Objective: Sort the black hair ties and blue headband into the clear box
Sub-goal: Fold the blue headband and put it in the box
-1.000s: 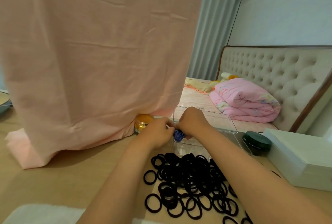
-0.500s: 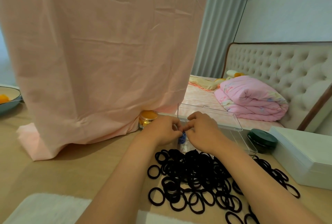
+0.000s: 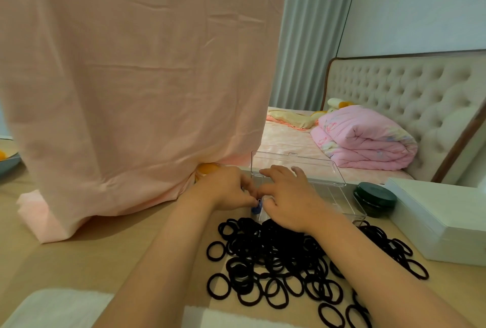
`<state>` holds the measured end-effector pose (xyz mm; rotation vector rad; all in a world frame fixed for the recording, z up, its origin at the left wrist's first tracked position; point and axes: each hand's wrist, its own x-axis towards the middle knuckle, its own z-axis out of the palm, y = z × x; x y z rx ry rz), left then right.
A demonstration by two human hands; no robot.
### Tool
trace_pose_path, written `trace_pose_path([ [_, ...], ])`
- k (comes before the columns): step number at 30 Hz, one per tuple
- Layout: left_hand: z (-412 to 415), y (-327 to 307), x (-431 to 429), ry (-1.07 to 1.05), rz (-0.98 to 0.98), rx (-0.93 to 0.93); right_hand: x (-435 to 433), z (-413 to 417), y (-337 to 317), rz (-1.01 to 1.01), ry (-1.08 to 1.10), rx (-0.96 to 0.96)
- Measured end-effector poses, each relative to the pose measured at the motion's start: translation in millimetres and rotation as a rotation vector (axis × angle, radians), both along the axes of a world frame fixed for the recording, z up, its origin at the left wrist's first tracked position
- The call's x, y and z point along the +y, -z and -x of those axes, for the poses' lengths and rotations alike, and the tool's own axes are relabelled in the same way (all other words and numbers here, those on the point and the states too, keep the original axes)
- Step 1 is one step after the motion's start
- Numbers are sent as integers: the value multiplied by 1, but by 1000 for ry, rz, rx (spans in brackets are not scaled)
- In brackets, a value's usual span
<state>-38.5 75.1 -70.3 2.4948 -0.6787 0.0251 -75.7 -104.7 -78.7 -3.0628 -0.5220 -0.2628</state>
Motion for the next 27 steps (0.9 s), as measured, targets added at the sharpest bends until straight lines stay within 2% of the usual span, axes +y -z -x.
trace_pose_path([
  [3,1,0,2,0,33,-32,-3,-2,-4,-23,-7,76],
  [5,1,2,2,10,34,-25,-7,3,-10,-137,-5,103],
  [7,1,4,0,13,3,-17,-12,11,-15,-274,13,41],
  [9,2,1,-3,-1,-48,-57,-18,23,-20,-324,34,-54],
  [12,12,-10,-10,-27,-110,-145,-26,45,-24,-348,39,-18],
  [14,22,-17,-17,-5,-139,-153,-31,57,-23,-312,35,36],
  [17,35,-19,-27,54,-175,-93,-36,66,-20,-157,25,79],
  [23,57,2,-29,61,-302,12,-32,67,-13,53,35,182],
  [27,63,13,-30,44,-330,45,-25,64,-4,74,26,199],
])
